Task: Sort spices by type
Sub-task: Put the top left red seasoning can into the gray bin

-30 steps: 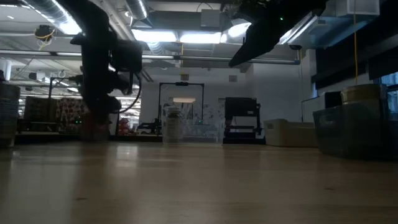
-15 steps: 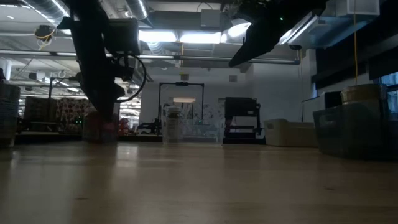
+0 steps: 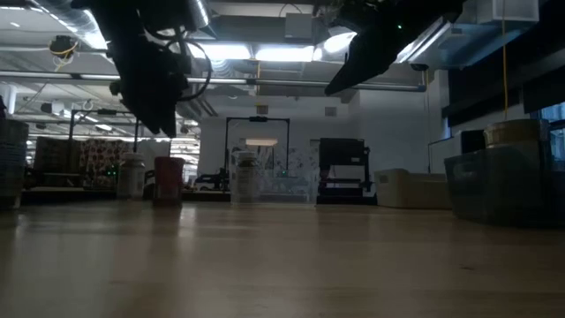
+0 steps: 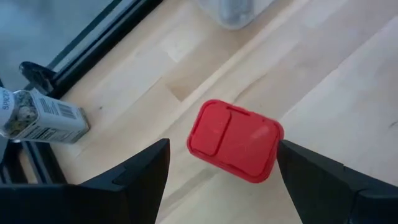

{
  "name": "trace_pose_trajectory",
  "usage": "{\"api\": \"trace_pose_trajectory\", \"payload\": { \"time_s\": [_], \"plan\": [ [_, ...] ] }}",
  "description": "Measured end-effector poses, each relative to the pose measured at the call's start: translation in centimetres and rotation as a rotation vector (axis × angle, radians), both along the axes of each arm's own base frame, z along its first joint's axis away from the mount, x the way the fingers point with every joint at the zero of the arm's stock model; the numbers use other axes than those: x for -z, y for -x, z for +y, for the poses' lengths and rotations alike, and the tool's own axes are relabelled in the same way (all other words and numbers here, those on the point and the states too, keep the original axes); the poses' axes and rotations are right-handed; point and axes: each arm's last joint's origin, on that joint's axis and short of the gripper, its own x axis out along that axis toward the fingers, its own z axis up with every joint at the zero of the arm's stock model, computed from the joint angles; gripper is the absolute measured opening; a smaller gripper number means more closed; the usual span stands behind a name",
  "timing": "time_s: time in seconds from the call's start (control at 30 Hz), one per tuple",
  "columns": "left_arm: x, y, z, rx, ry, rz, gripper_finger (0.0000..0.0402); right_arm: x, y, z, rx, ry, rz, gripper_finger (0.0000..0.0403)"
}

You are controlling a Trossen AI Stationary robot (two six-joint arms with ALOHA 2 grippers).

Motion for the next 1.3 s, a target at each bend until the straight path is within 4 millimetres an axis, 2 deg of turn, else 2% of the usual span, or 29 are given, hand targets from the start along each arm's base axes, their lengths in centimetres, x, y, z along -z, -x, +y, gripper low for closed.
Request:
{"api": "trace_pose_trajectory", "payload": {
  "time_s": [0.17,0.3,0.57,0.87,1.03,1.3],
  "plan": [
    [0.5,0.3,0.2,0.103,-0.023,0.097,0.0279,0.0,0.0,0.0,0.000,0.000,0.000,0.0275],
    [1.3,0.4,0.0,0.277,0.021,0.190,0.0279,0.0,0.0,0.0,-0.001,0.000,0.000,0.0275],
    [3.0,1.2,-0.3,0.605,-0.039,0.443,0.0279,0.0,0.0,0.0,0.000,0.000,-0.001,0.0275],
    [2.8,0.2,-0.1,0.808,-0.157,0.485,0.0279,-0.1,0.0,0.0,-0.001,0.001,-0.008,0.0275],
    [2.7,0.1,0.0,0.961,-0.219,0.583,0.0279,-0.1,-0.1,0.0,-0.009,-0.006,-0.009,0.0275],
    [2.8,0.3,0.8,1.052,-0.248,0.677,0.0279,-0.1,-0.1,0.0,-0.011,-0.007,-0.010,0.0275]
  ]
}}
